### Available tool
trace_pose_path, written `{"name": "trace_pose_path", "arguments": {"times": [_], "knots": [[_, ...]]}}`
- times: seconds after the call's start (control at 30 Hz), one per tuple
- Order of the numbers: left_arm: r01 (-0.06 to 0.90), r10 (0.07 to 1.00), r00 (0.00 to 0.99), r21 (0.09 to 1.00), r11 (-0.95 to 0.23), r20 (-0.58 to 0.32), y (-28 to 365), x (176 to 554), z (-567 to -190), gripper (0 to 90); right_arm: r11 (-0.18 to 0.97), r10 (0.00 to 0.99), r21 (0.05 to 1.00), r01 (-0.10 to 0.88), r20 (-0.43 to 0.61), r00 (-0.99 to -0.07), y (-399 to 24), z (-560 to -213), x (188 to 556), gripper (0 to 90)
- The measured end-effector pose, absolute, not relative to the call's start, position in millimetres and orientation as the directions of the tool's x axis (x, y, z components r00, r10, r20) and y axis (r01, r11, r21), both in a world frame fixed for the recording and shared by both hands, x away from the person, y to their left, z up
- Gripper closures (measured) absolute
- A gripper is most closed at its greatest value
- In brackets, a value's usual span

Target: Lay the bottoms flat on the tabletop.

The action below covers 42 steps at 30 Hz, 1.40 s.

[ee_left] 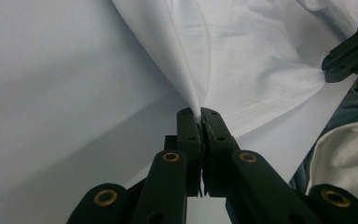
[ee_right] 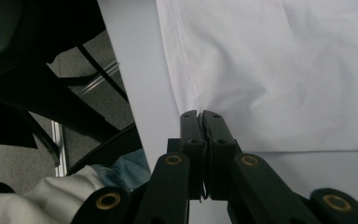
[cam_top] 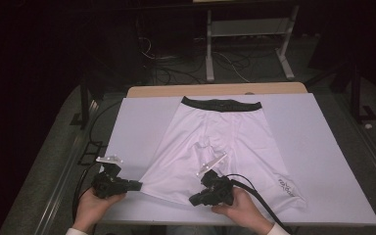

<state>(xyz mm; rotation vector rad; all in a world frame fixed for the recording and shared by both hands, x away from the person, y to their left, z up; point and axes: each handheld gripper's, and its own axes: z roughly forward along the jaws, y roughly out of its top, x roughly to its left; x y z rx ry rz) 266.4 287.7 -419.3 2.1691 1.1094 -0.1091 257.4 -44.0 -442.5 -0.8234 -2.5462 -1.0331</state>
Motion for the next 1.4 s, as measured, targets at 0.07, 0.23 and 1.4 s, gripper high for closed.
{"name": "trace_pose_path", "arguments": {"times": [0.07, 0.23, 1.4], "knots": [[0.739, 0.684, 0.636, 0.536, -0.408, -0.357, 288, 264, -420, 86.1, 0.589, 0.398, 0.544, 0.597, 0.447, -0.801, -42, -443, 256, 86.9], [0.741, 0.683, 0.635, 0.532, -0.409, -0.361, 292, 260, -422, 86.0, 0.602, 0.380, 0.538, 0.590, 0.457, -0.804, -39, -444, 253, 86.9], [0.664, 0.623, 0.694, 0.654, -0.362, -0.360, 277, 261, -407, 20.1, 0.576, 0.331, 0.586, 0.570, 0.470, -0.818, -67, -423, 243, 69.9]]}}
